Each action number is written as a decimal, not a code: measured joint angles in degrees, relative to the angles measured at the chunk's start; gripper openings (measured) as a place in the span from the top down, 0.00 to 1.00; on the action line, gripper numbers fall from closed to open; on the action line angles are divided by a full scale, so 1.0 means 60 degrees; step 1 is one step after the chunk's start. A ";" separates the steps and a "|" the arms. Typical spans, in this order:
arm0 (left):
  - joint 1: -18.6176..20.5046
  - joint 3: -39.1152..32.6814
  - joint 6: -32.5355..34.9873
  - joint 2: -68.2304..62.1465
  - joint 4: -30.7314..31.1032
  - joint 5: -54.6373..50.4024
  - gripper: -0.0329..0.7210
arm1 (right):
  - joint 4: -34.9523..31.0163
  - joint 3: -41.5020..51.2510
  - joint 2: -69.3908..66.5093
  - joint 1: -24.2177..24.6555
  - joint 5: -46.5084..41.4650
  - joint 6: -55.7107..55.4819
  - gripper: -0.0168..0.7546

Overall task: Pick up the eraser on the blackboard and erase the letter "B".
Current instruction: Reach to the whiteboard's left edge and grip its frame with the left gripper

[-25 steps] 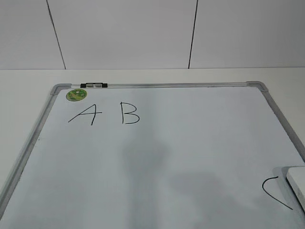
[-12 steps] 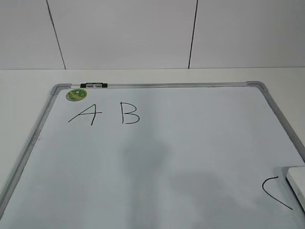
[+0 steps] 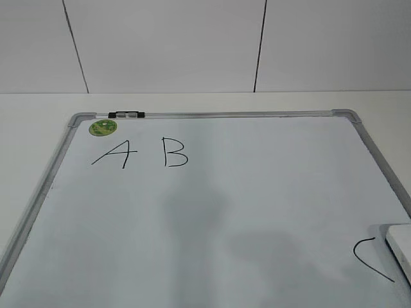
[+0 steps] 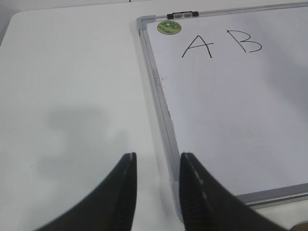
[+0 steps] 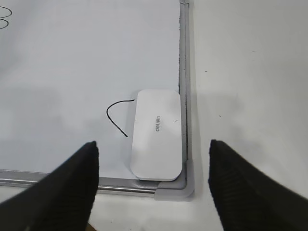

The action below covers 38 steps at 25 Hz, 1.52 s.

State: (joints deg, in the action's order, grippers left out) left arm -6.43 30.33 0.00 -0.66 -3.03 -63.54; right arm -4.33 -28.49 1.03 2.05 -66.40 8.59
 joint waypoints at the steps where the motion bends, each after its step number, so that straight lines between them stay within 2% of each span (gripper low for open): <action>1: 0.0000 0.0000 0.0000 0.0000 0.0000 0.0000 0.64 | 0.0000 0.0000 0.0000 0.0000 0.0000 0.0000 0.26; 10: 0.0000 0.0137 0.0000 -0.0664 0.0000 0.0000 0.64 | -0.0066 -0.0120 0.0000 0.0000 -0.0157 0.0000 0.27; 14: 0.0000 0.0749 0.0000 -0.2183 0.0000 0.0017 0.64 | -0.0059 -0.0180 -0.0614 0.0000 -0.0324 -0.0505 0.27; 22: 0.0000 0.2483 -0.0214 -0.5921 0.0000 -0.0027 0.64 | -0.0713 -0.0656 -0.2676 0.0000 -0.0953 -0.0847 0.26; 38: 0.0000 0.5175 -0.0427 -1.2218 -0.0045 -0.0005 0.64 | -0.1279 -0.2001 -0.7171 0.0000 -0.0912 -0.1227 0.26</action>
State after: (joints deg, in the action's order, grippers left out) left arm -6.43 61.38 -2.56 -73.97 -3.30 -63.57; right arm -12.00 -40.50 -42.00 2.05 -71.87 1.23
